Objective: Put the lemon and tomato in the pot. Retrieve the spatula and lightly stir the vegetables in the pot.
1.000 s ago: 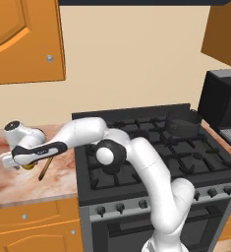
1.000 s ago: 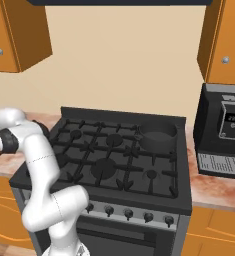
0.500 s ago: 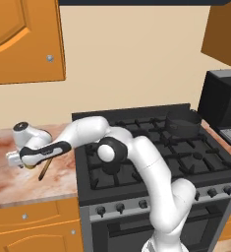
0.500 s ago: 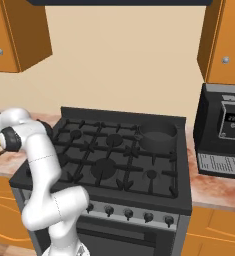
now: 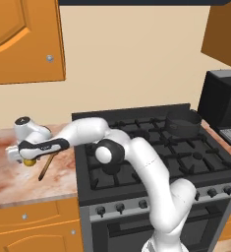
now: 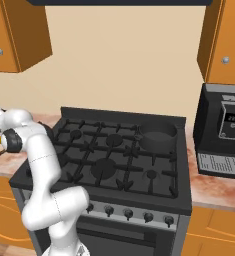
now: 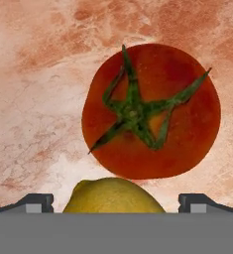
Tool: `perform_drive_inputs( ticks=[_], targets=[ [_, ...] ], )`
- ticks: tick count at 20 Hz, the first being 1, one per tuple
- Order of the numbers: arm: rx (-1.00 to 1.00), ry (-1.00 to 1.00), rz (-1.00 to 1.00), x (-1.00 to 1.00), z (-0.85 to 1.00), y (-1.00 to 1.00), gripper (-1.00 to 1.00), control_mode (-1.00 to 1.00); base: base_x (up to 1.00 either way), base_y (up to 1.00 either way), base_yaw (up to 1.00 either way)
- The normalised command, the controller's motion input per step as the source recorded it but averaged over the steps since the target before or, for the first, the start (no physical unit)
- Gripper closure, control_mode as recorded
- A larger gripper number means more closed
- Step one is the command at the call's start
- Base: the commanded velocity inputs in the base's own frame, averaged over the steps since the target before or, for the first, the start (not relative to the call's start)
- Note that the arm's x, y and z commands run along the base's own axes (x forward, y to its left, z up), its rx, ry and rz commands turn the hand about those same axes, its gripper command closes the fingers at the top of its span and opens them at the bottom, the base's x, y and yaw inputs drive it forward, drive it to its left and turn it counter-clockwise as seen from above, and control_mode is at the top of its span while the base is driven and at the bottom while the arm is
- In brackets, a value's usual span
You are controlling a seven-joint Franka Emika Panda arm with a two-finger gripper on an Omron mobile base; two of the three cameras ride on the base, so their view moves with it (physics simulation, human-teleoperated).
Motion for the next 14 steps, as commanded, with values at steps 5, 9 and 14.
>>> perform_drive_inputs(
  ticks=[5,9,14],
  targets=[
    [0.08,0.15,0.05,-0.24,-0.53,0.13,-1.0,-1.0,0.0,0.0,0.0],
    [0.0,0.02,0.0,-0.02,-0.22,0.0,-1.0,-1.0,0.0,0.0,0.0],
    [0.01,0.0,0.0,-0.07,0.0,0.0,-1.0,-1.0,0.0,0.0,0.0]
  ],
)
